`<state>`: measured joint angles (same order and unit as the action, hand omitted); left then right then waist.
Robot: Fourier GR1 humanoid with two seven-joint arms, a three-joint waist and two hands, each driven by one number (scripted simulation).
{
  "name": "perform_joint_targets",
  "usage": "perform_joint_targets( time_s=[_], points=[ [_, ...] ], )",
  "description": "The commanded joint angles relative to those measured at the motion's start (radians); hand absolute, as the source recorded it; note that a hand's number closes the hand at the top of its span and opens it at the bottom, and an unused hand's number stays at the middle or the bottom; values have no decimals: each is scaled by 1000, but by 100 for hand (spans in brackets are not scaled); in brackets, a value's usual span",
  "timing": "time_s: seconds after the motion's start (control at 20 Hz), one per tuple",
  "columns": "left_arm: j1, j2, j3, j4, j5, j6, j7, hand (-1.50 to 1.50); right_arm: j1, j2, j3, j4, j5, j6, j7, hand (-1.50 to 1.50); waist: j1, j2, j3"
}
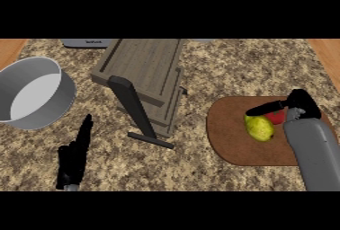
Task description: Pick the tomato from the cutting board and place it in the tiered basket
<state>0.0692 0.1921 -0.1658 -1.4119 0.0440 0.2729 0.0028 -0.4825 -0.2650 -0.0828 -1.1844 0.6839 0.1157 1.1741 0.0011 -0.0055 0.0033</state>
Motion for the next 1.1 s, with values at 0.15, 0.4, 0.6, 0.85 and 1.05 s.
perform_joint_targets(
  time_s=[0.15, 0.4, 0.6, 0.85, 1.05],
  points=[
    [4, -16, -9, -23, -19, 13, 48, 0, 0, 90, 14, 101, 84, -66, 120, 150, 10, 7, -3],
    [-5, -41, -22, -32, -52, 27, 79, 0, 8, 54, -31, 146, 90, -81, -25, 150, 5, 6, -3],
    [-6, -38, 8, 62, -37, -14, -17, 0, 10, 47, 17, 144, 148, -23, -41, 150, 4, 7, -4],
    [23, -27, 6, -44, -42, 6, 64, 0, 37, 66, 186, -69, 183, 132, -147, 150, -12, -7, -5],
    [21, -26, 2, 2, -35, -16, 51, 0, -45, 167, 437, -180, 166, 295, -331, 150, 9, -29, -11]
  ],
)
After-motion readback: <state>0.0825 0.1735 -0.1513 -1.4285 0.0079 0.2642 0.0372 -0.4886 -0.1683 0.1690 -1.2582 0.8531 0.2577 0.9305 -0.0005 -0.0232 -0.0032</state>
